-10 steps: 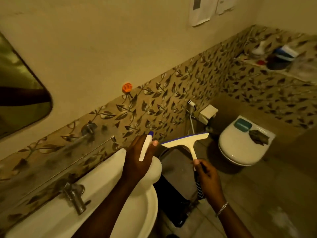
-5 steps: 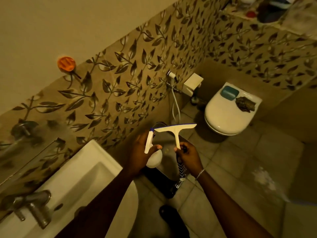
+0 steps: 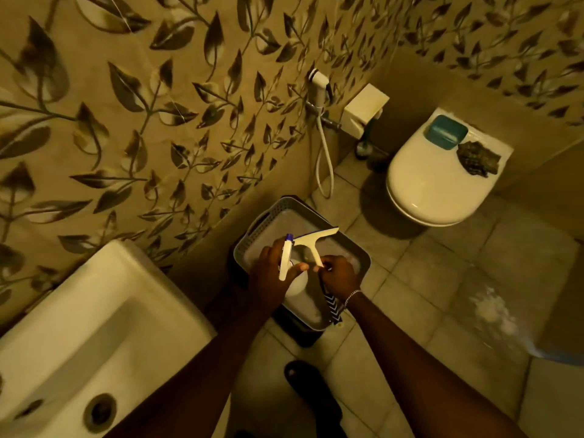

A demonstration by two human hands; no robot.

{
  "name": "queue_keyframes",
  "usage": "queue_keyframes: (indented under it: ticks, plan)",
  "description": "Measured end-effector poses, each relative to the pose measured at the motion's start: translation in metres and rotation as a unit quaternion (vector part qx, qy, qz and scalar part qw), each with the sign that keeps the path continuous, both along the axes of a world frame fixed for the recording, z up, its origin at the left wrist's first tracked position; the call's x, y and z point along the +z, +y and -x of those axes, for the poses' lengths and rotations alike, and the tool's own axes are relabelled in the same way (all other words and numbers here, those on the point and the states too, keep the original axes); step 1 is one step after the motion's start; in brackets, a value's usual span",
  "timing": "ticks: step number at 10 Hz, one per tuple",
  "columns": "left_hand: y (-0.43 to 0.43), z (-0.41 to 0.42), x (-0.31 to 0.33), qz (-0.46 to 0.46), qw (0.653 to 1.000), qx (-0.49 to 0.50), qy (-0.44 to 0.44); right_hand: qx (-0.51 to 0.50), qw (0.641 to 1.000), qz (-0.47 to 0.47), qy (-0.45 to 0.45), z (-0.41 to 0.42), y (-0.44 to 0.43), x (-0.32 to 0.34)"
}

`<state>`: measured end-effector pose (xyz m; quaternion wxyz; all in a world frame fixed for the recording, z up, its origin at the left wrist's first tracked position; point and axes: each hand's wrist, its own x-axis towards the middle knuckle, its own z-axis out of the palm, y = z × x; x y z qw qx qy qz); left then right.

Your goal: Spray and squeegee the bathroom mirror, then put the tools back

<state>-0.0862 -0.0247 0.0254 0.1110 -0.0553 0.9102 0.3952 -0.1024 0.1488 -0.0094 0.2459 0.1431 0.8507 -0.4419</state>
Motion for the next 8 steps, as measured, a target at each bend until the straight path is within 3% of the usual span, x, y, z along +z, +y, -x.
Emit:
queue_keyframes:
  ticks: [4, 5, 7, 8]
  plan:
    - [0.012, -0.004, -0.066, 0.034, 0.998, 0.022, -0.047, 0.064, 0.994, -0.084, -0.021, 0.013, -0.01, -0.04]
    - [0.013, -0.006, -0.073, 0.054, 0.996, -0.019, -0.068, 0.071, 0.993, -0.095, -0.021, 0.009, -0.008, -0.04]
    - [0.002, -0.015, -0.056, 0.001, 0.993, -0.013, -0.12, 0.053, 0.994, -0.093, -0.011, 0.001, -0.002, -0.019]
    - [-0.007, -0.024, -0.035, -0.015, 0.994, -0.019, -0.104, 0.017, 0.995, -0.071, 0.061, -0.003, -0.003, 0.004]
